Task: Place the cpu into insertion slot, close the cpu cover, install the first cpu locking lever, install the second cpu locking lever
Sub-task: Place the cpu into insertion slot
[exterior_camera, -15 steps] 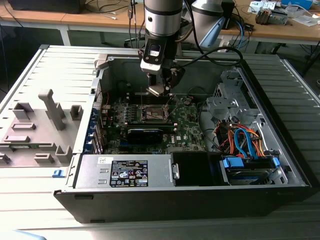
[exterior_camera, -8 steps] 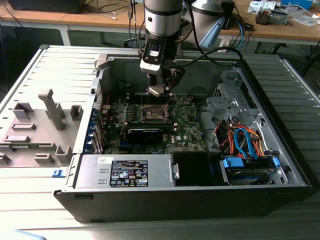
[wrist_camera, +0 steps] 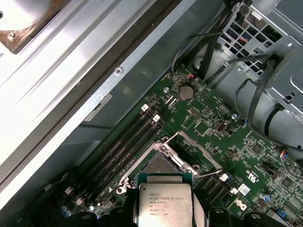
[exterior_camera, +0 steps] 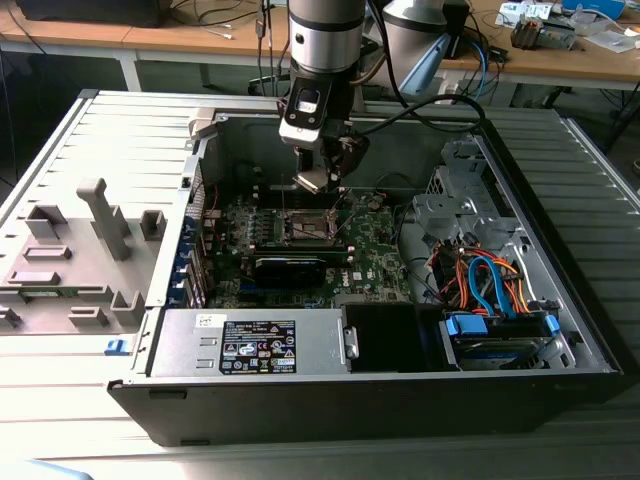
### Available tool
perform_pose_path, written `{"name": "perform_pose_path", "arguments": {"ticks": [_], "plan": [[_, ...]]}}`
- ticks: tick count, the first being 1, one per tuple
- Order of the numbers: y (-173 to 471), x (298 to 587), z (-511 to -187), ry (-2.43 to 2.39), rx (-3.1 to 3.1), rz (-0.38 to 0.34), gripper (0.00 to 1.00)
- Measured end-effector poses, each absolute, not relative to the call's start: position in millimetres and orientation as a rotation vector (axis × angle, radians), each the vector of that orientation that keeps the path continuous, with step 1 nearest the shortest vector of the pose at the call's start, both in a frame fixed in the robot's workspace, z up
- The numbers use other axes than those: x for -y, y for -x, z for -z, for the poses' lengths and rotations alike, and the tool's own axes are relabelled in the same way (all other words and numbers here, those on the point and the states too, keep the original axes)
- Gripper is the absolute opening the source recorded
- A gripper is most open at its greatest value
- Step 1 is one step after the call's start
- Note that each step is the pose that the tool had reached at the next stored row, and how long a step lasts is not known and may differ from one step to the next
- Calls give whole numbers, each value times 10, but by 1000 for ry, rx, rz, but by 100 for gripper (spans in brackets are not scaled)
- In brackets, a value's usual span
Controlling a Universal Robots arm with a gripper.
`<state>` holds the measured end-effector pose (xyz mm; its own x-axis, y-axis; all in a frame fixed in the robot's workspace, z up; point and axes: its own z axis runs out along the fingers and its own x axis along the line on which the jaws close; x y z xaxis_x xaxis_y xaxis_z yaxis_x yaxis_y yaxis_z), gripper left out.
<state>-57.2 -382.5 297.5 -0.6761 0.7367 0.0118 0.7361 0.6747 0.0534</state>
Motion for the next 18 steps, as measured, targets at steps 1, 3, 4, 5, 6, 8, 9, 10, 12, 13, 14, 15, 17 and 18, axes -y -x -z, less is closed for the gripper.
{"name": "perform_pose_path", "arguments": {"ticks": [1,3,4,5,6,8,9,10,12,13,14,15,17,18], "plan": [[572,3825,-2974,-1263,-2863,-84,55],[572,3825,-2973,-1270,-2860,-84,55],[572,3825,-2972,-1273,-2859,-84,55],[572,3825,-2972,-1277,-2857,-84,55],[572,3826,-2971,-1279,-2856,-84,55],[572,3825,-2970,-1285,-2853,-84,55],[572,3825,-2969,-1288,-2852,-84,55],[572,3826,-2969,-1290,-2851,-84,55],[572,3826,-2968,-1293,-2849,-84,55],[572,3826,-2968,-1295,-2849,-84,55],[572,3826,-2967,-1297,-2847,-84,55],[572,3825,-2966,-1300,-2846,-84,55],[572,3825,-2966,-1303,-2845,-84,55],[572,3826,-2965,-1305,-2844,-84,55]]}}
